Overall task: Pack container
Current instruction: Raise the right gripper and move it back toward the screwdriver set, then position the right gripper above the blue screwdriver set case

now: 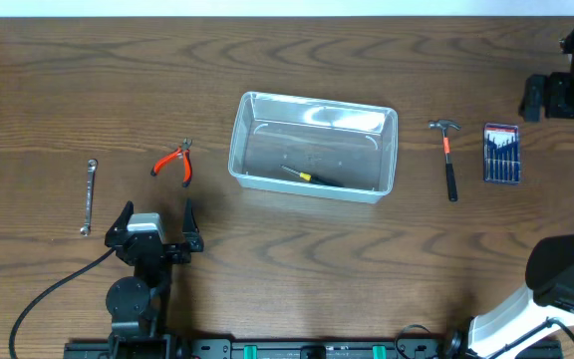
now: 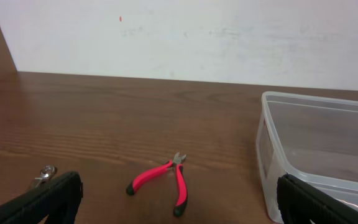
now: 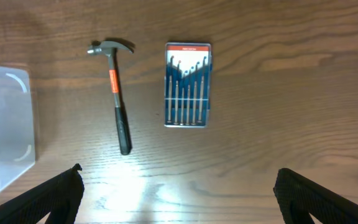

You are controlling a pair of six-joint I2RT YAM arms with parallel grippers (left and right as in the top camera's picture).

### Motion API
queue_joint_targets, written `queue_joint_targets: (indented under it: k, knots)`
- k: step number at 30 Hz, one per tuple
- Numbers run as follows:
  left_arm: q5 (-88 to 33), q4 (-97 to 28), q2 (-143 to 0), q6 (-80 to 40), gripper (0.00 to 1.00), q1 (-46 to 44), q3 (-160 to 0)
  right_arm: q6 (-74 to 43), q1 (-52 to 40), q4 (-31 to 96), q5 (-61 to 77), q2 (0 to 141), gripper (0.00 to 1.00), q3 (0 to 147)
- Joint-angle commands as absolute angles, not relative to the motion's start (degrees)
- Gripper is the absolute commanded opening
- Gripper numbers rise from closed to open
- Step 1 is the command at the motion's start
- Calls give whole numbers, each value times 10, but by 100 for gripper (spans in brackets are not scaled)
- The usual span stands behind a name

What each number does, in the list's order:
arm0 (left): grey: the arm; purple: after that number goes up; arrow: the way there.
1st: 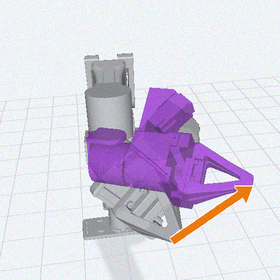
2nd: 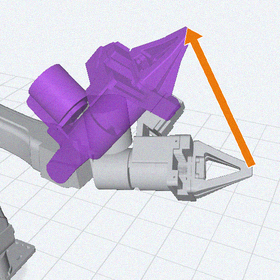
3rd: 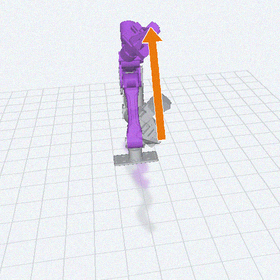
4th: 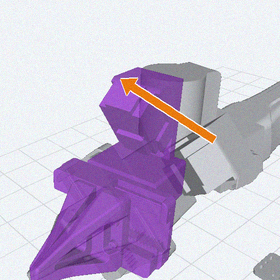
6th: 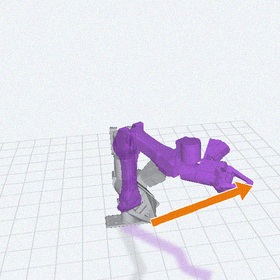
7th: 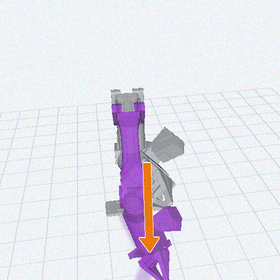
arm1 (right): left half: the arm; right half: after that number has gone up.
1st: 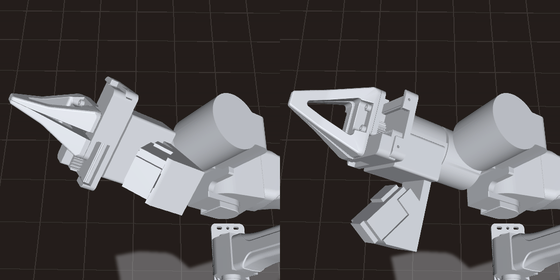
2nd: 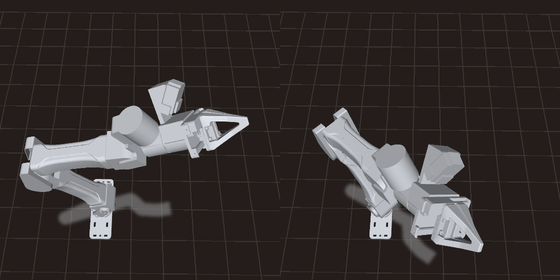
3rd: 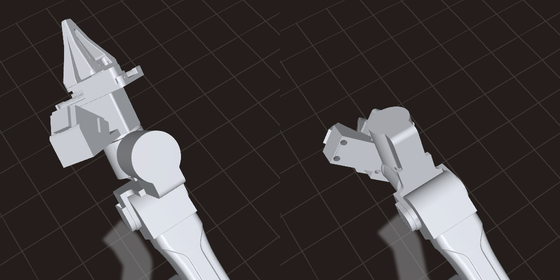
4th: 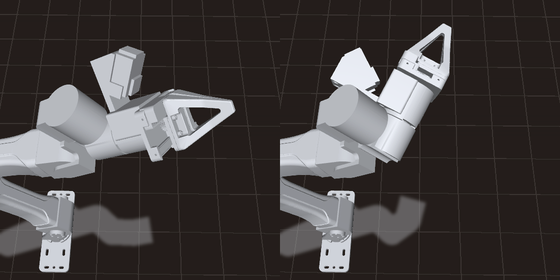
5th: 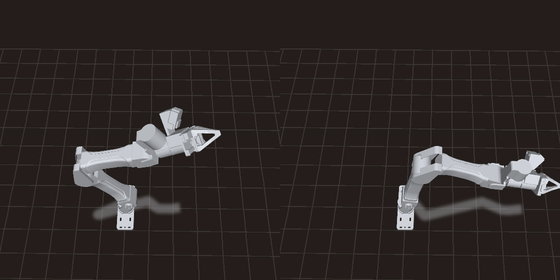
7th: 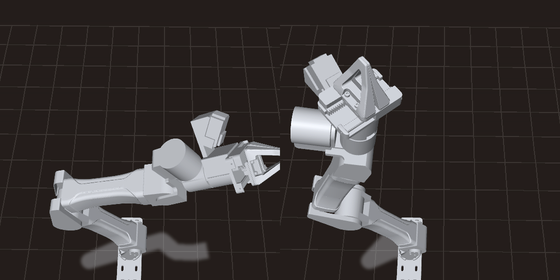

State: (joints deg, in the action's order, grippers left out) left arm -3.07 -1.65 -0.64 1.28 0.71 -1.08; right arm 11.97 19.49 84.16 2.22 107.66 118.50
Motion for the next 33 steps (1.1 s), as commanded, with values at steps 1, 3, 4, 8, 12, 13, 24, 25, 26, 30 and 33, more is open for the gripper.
queue_joint_targets:
  k: [1, 3, 4, 8, 12, 13, 24, 25, 26, 30, 33]
  knots:
    - [-34, -38, -3, 10, 98, 9, -2, 86, 194, 837, 32, 1107, 99, 1179]
    - [-34, -38, -3, 10, 98, 9, -2, 90, 194, 831, 30, 1126, 99, 1179]
    - [-34, -38, -3, 10, 98, 9, -2, 94, 195, 827, 30, 1135, 99, 1179]
    - [-34, -38, -3, 10, 98, 9, -2, 108, 196, 820, 30, 1174, 99, 1179]
    - [-34, -38, -3, 10, 98, 9, -2, 111, 195, 814, 30, 1208, 99, 1179]
    - [-34, -38, -3, 10, 98, 9, -2, 112, 195, 812, 29, 1218, 99, 1179]
    - [-34, -38, -3, 10, 98, 9, -2, 88, 195, 789, -35, 1278, 99, 1179]
    - [-34, -38, -3, 10, 98, 9, -2, 88, 195, 786, -34, 1282, 99, 1179]
    - [-34, -38, -3, 10, 98, 9, -2, 88, 195, 784, -34, 1284, 99, 1179]
    - [-34, -38, -3, 10, 98, 9, -2, 101, 195, 773, -15, 1298, 99, 1178]
    - [-34, -38, -3, 10, 98, 9, -2, 141, 195, 773, 21, 1307, 99, 1177]
